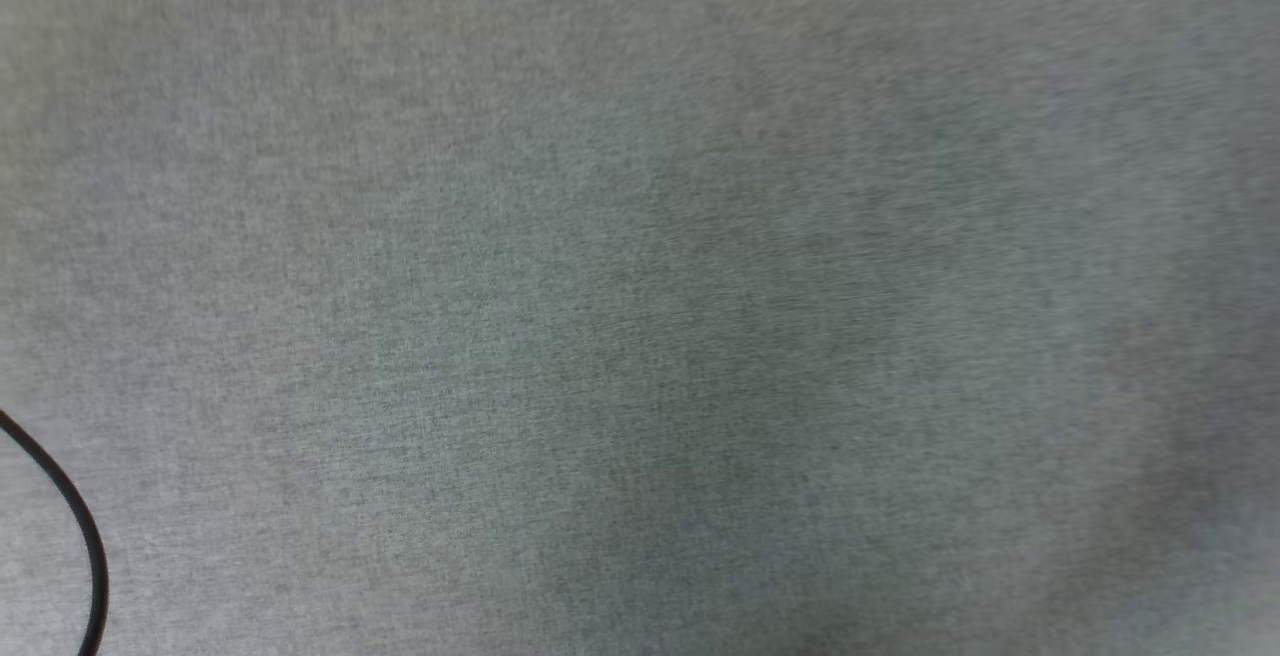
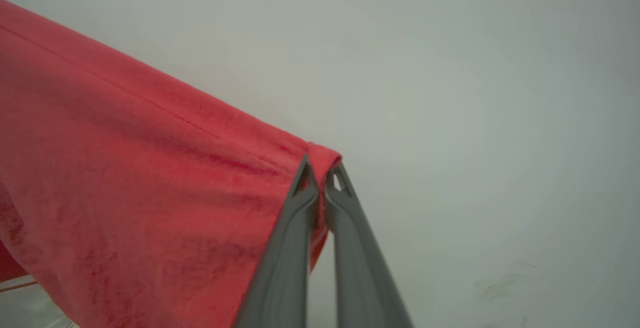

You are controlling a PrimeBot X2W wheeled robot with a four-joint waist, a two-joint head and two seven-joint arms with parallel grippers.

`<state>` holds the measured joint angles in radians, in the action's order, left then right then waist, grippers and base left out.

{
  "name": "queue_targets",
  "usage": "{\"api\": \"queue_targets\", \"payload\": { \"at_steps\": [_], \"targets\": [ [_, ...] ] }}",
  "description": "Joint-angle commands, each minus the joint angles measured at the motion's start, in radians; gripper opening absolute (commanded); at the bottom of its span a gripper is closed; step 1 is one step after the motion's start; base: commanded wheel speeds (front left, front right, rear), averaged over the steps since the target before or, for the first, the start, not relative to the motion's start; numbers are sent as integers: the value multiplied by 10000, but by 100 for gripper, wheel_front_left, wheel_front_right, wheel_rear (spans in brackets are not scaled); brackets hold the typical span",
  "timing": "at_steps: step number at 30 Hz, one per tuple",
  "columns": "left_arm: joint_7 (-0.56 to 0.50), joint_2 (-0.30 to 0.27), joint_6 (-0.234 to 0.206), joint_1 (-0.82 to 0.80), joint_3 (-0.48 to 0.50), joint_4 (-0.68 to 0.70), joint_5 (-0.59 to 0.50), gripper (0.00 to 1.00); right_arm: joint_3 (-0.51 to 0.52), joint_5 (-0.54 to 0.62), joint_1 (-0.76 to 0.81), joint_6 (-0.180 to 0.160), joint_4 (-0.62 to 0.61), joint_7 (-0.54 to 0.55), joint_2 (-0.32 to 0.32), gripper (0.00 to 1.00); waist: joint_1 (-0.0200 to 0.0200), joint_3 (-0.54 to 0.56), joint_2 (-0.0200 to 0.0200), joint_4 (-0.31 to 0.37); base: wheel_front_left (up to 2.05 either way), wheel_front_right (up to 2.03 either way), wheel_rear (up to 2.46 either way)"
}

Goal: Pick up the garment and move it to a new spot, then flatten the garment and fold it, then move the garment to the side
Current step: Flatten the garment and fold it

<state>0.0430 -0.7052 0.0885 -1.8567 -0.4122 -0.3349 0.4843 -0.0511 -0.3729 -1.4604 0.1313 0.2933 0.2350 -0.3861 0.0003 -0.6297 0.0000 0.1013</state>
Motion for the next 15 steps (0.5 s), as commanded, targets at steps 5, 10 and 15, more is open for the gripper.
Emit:
{"api": "queue_targets", "payload": {
  "at_steps": [5,10,15],
  "targets": [
    [756,474,78,195,-351,-1192,-135,0,-441,591,-430,-9,1237,-1099,237,0,-3,-661,0,-400,0,0,0],
    [1528,975,47,1601,-624,-1691,87,0,-1108,675,185,-9,2128,-1850,236,0,-3,-654,0,-634,0,0,0],
    [1961,1331,-86,3698,-932,-1371,308,0,-1801,425,1256,-9,2710,-2567,161,0,-3,-304,0,-799,0,0,0]
  ]
}}
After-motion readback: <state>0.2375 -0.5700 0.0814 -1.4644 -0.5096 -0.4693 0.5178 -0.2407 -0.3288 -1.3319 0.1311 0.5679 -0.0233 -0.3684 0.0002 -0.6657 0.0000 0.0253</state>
